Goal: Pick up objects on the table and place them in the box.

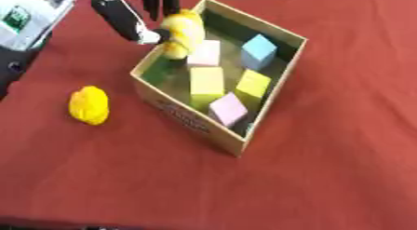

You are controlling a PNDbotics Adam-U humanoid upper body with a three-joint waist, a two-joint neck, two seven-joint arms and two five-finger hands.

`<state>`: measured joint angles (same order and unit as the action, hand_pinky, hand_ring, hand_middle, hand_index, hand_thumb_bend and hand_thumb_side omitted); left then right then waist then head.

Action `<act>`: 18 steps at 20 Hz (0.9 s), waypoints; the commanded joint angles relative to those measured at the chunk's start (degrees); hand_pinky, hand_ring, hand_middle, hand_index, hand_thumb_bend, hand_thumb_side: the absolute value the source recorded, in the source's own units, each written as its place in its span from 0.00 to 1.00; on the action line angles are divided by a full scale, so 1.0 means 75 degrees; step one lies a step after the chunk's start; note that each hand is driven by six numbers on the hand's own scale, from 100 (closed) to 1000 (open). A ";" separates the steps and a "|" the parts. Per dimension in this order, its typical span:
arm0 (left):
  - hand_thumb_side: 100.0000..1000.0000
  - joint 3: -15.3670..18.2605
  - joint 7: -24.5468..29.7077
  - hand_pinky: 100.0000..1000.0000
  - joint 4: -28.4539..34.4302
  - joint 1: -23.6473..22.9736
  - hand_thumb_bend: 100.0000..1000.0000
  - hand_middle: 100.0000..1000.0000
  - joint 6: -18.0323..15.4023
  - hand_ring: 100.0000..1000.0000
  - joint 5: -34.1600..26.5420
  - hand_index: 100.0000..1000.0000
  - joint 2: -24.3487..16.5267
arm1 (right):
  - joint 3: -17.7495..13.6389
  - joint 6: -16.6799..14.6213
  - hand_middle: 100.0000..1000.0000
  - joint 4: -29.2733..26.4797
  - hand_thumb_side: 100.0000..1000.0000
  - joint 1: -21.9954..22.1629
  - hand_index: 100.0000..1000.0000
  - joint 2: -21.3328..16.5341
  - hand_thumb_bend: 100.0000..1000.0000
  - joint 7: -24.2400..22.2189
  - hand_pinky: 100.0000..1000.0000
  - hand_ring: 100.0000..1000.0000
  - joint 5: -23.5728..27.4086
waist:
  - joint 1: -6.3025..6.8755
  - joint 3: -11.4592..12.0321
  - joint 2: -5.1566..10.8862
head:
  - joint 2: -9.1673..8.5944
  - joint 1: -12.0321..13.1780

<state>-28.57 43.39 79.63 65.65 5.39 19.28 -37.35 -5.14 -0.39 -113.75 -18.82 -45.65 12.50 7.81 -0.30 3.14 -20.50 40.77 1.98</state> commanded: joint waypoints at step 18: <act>0.13 0.0101 -0.0429 0.75 0.0915 -0.0585 0.39 0.65 -0.0305 0.68 0.0203 0.80 -0.1161 | -0.0115 0.0063 0.58 -0.0112 0.53 0.0098 0.77 -0.0173 0.00 0.0036 0.79 0.78 0.0060 | 0.0008 0.0398 0.0268 | 0.0182 -0.0189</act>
<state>-28.17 41.30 84.33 60.54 2.67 21.40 -42.81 -5.07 0.16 -113.75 -17.77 -45.20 12.50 8.28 -0.27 6.22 -20.04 41.84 0.86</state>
